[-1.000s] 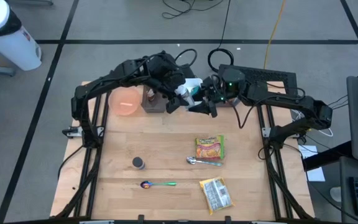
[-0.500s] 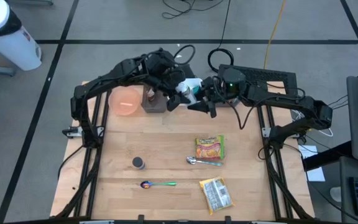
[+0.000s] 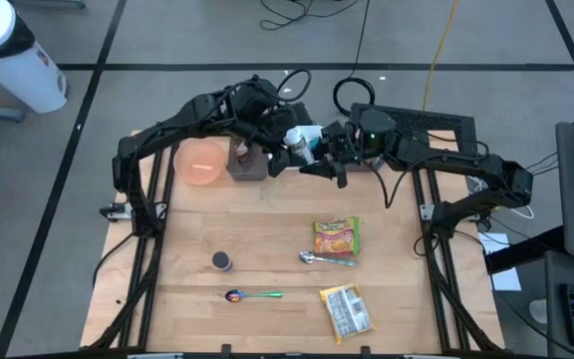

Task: Pick & Place Food Item
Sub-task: Put the white seasoning bottle into the left black bin

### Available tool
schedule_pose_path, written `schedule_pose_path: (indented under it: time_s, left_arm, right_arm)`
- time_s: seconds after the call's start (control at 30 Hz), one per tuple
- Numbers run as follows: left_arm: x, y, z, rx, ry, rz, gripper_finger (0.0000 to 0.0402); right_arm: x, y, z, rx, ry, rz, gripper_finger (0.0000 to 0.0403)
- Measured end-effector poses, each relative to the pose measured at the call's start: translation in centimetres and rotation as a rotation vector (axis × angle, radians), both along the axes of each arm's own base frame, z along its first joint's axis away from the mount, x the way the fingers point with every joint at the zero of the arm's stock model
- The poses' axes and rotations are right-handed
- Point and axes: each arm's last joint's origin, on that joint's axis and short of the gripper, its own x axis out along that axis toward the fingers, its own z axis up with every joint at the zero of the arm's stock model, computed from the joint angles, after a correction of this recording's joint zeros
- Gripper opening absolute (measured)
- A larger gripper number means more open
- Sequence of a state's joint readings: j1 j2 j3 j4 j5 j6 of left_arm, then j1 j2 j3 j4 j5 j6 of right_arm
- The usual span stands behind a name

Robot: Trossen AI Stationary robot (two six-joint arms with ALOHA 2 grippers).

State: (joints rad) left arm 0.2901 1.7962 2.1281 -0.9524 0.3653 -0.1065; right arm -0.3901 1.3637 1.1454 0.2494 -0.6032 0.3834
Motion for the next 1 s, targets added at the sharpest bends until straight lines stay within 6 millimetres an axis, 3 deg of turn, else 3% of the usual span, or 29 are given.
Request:
schedule_pose_path:
  time_s: [0.23,0.43,0.7,0.8,1.0]
  left_arm:
    - [0.2,0.1,0.3,0.002,-0.035,0.007,0.0308]
    - [0.2,0.4,0.3,0.011,-0.042,0.012,0.0299]
    - [-1.7,1.8,1.9,0.026,-0.093,0.068,0.0278]
    - [-2.5,2.1,2.7,0.024,-0.124,0.091,0.028]
    - [-2.2,2.0,3.2,0.022,-0.186,0.094,0.0291]
  right_arm:
    - [0.0,-0.1,0.3,-0.017,-0.033,-0.031,0.0189]
    - [0.0,-0.1,0.5,-0.024,-0.05,-0.035,0.0189]
    - [0.0,-0.2,0.9,-0.032,-0.087,-0.061,0.0189]
    - [0.0,-0.2,1.1,-0.039,-0.113,-0.061,0.0189]
    - [-0.1,-0.2,2.2,-0.062,-0.219,-0.086,0.0189]
